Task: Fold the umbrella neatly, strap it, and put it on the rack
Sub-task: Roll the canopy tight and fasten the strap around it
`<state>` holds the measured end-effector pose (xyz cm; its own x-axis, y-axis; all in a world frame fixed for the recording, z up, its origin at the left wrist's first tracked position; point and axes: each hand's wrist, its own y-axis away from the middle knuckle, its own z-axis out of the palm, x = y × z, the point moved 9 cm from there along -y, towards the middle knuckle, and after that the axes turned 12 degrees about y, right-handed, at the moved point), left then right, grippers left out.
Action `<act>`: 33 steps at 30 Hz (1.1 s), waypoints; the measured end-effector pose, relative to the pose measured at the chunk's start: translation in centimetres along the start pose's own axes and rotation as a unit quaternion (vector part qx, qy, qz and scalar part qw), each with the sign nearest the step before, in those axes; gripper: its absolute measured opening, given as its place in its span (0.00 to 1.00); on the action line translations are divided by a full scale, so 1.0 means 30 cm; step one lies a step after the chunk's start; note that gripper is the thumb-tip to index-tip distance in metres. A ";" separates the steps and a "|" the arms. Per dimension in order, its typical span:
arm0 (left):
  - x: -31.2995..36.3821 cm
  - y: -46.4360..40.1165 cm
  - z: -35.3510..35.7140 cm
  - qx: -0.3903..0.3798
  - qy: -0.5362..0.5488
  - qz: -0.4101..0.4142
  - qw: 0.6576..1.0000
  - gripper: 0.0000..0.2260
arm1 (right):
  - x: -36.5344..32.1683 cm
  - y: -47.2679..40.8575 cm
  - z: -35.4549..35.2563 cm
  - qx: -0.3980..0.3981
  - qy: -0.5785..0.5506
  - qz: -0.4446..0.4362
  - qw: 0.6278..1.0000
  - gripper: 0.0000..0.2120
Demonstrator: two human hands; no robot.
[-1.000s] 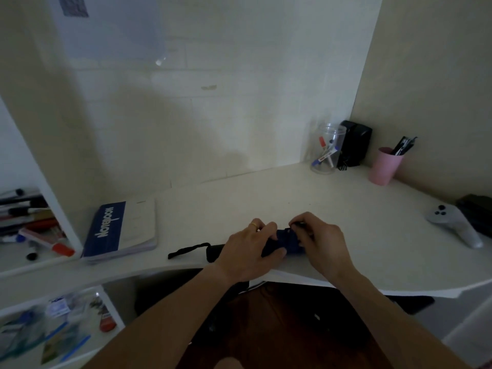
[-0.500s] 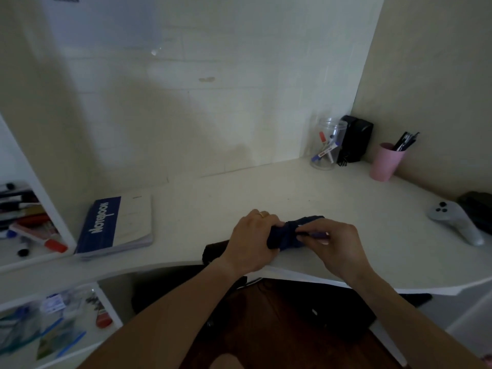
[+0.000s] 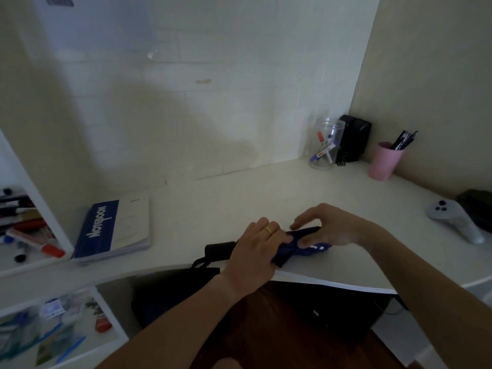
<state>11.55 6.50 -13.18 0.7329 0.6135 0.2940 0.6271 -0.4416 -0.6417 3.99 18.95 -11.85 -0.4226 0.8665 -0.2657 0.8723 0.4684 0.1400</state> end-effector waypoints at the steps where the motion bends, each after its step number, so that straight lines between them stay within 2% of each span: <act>1: 0.008 0.002 0.002 0.008 -0.008 0.009 1.000 0.25 | -0.012 -0.004 0.022 -0.051 -0.024 -0.021 0.998 0.19; 2: 0.006 0.005 0.003 0.010 -0.014 0.001 1.000 0.25 | -0.020 -0.006 0.035 -0.070 -0.050 -0.038 0.996 0.18; 4: -0.018 -0.004 0.004 -0.005 -0.019 -0.045 0.999 0.25 | -0.009 -0.006 0.040 -0.035 -0.073 -0.053 0.995 0.16; 6: -0.049 -0.021 0.015 -0.053 -0.050 -0.089 0.993 0.28 | 0.006 -0.001 0.044 0.024 -0.073 -0.061 0.995 0.15; 8: -0.074 -0.053 0.037 -0.141 -0.092 -0.134 0.977 0.39 | -0.007 0.017 0.027 0.097 -0.065 -0.077 0.990 0.18; 9: -0.091 -0.070 0.042 -0.172 -0.100 -0.163 0.966 0.38 | -0.029 0.032 0.005 0.146 -0.055 -0.098 0.983 0.19; 10: -0.098 -0.087 0.039 -0.187 -0.087 -0.193 0.959 0.32 | -0.060 0.056 -0.025 0.199 -0.031 -0.122 0.972 0.21; 11: -0.105 -0.106 0.025 -0.178 -0.054 -0.220 0.958 0.25 | -0.094 0.090 -0.059 0.255 0.009 -0.136 0.957 0.22; 13: -0.111 -0.137 -0.037 -0.094 0.041 -0.259 0.960 0.17 | -0.153 0.182 -0.126 0.379 0.067 -0.114 0.916 0.23; 15: -0.113 -0.150 -0.102 0.002 0.141 -0.297 0.944 0.15 | -0.196 0.286 -0.163 0.474 -0.004 -0.048 0.879 0.24; 16: -0.105 -0.146 -0.127 0.045 0.198 -0.324 0.924 0.14 | -0.218 0.324 -0.145 0.495 -0.052 -0.013 0.867 0.25; 17: -0.098 -0.138 -0.145 0.092 0.274 -0.353 0.890 0.14 | -0.248 0.350 -0.117 0.498 -0.086 0.012 0.863 0.26; 18: -0.085 -0.129 -0.154 0.138 0.366 -0.379 0.839 0.15 | -0.283 0.364 -0.081 0.492 -0.109 0.022 0.864 0.27; 20: -0.036 -0.120 -0.153 0.201 0.542 -0.407 0.707 0.13 | -0.354 0.382 -0.018 0.466 -0.122 0.025 0.876 0.31; 21: -0.006 -0.121 -0.158 0.216 0.596 -0.406 0.658 0.12 | -0.381 0.394 -0.006 0.465 -0.091 0.030 0.880 0.31; 22: 0.019 -0.122 -0.167 0.222 0.621 -0.402 0.635 0.10 | -0.398 0.399 -0.006 0.458 -0.060 0.042 0.886 0.30; 24: 0.068 -0.115 -0.194 0.225 0.636 -0.397 0.623 0.11 | -0.407 0.401 -0.012 0.418 -0.034 0.073 0.905 0.27; 26: 0.107 -0.115 -0.232 0.216 0.658 -0.381 0.613 0.12 | -0.414 0.442 -0.027 0.411 -0.054 0.060 0.908 0.22; 27: 0.126 -0.118 -0.262 0.206 0.676 -0.367 0.605 0.14 | -0.415 0.474 -0.048 0.404 -0.116 0.038 0.906 0.19; 28: 0.146 -0.123 -0.299 0.195 0.700 -0.344 0.594 0.16 | -0.399 0.490 -0.052 0.365 -0.222 0.020 0.904 0.17; 29: 0.169 -0.131 -0.337 0.185 0.736 -0.313 0.571 0.16 | -0.388 0.504 -0.042 0.307 -0.355 0.008 0.883 0.14; 31: 0.225 -0.150 -0.407 0.172 0.822 -0.239 0.487 0.12 | -0.381 0.547 -0.012 0.209 -0.561 0.028 0.801 0.14; 32: 0.249 -0.158 -0.444 0.174 0.842 -0.210 0.466 0.10 | -0.382 0.573 -0.001 0.193 -0.580 0.042 0.790 0.17; 33: 0.260 -0.165 -0.464 0.181 0.839 -0.206 0.470 0.07 | -0.391 0.596 -0.005 0.187 -0.583 0.046 0.789 0.18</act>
<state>17.84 4.34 2.15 -0.0652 -0.9163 0.3952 0.9432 -0.1858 -0.2753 24.50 17.18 -6.09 -0.0300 0.0434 -0.9986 0.9900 0.1393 -0.0237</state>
